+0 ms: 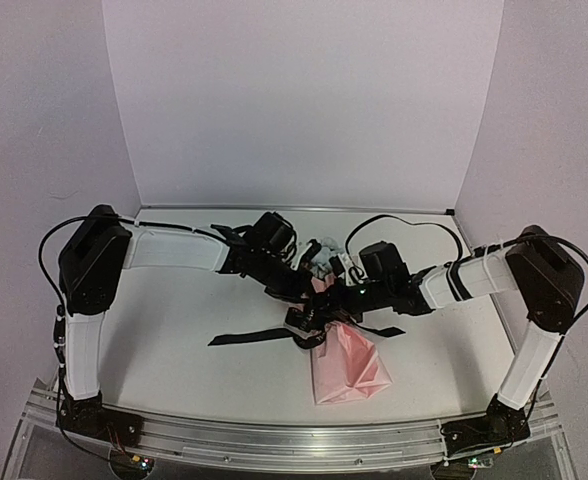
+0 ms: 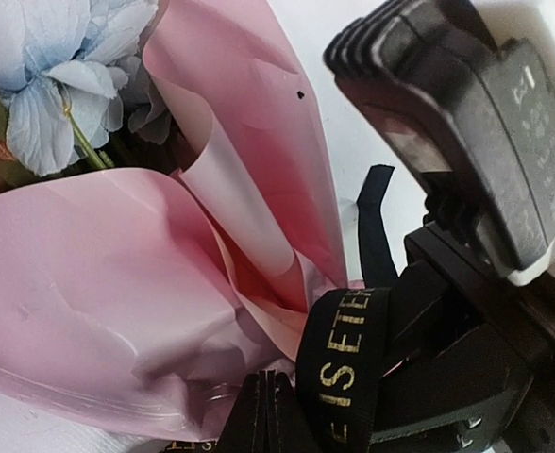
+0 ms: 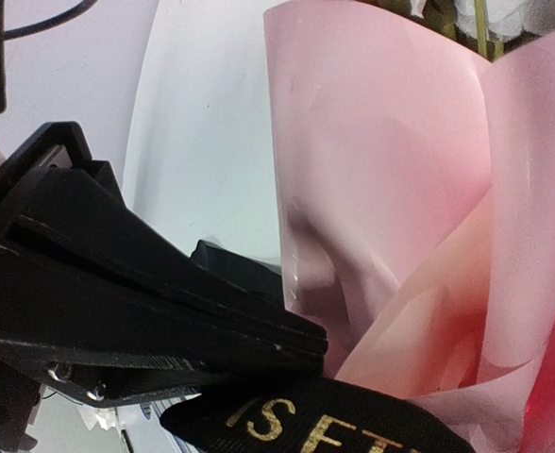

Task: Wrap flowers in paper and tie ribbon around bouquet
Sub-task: Cross the ribbon over the folded bouquet.

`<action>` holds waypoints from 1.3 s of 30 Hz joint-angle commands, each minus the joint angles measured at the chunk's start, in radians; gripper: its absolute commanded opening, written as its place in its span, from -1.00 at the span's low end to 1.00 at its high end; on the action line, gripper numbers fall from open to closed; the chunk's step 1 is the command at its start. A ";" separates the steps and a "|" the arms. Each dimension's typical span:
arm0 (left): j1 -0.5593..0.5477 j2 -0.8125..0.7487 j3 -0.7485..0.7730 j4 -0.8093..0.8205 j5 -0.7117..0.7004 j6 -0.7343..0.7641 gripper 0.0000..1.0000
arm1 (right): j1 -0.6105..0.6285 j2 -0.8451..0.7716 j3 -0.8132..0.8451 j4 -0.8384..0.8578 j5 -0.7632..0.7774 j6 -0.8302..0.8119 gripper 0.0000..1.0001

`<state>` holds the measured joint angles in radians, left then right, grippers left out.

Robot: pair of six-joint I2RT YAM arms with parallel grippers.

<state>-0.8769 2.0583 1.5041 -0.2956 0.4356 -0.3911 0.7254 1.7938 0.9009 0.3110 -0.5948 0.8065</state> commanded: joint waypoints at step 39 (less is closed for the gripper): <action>-0.005 -0.120 -0.096 0.130 0.066 0.054 -0.30 | 0.000 -0.083 -0.031 -0.116 0.135 -0.080 -1.00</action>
<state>-0.8780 1.9705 1.4109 -0.2008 0.4559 -0.3737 0.7254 1.7004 0.8386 0.1921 -0.4835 0.7471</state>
